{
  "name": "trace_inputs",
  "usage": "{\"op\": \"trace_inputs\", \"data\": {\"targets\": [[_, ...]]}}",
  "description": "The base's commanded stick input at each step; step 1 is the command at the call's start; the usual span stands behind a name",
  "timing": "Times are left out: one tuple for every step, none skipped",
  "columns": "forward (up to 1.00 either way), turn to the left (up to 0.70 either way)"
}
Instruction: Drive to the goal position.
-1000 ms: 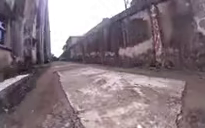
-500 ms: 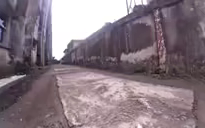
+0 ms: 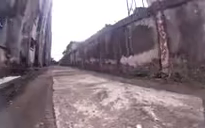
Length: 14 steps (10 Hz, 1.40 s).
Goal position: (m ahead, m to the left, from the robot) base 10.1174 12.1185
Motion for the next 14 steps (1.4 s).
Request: {"op": "trace_inputs", "data": {"targets": [[0.50,0.00],[0.50,0.00],[0.50,0.00],[0.50,0.00],[0.50,0.00],[0.50,0.00],[0.50,0.00],[0.50,0.00],[0.50,0.00],[0.50,0.00],[0.50,0.00],[0.50,0.00],[0.50,0.07],[0.50,0.29]]}}
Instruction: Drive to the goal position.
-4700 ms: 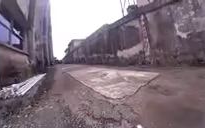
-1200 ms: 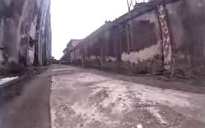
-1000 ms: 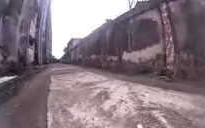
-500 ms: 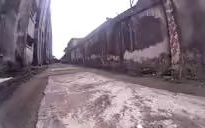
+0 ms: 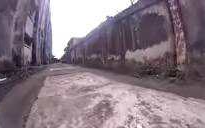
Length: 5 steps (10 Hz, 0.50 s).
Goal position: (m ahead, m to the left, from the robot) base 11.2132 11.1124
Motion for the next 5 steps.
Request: {"op": "trace_inputs", "data": {"targets": [[0.50,0.50],[0.50,0.50],[0.50,0.50],[0.50,0.50],[0.50,0.50]]}}
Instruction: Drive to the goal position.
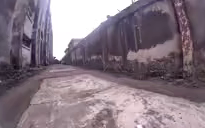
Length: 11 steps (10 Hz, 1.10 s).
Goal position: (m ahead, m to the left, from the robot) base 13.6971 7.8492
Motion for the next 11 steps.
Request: {"op": "trace_inputs", "data": {"targets": [[0.50,0.50],[0.50,0.50],[0.50,0.50],[0.50,0.50],[0.50,0.50],[0.50,0.50],[0.50,0.50],[0.50,0.50],[0.50,0.50],[0.50,0.50],[0.50,0.00]]}}
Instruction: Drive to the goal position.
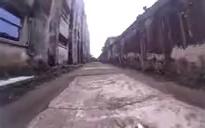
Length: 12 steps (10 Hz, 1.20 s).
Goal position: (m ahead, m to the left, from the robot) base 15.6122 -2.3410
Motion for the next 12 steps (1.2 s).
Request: {"op": "trace_inputs", "data": {"targets": [[0.50,0.00],[0.50,0.00],[0.50,0.00],[0.50,0.00],[0.50,0.00],[0.50,0.00],[0.50,0.00],[0.50,0.00],[0.50,0.00],[0.50,-0.50],[0.50,-0.50],[0.50,-0.50]]}}
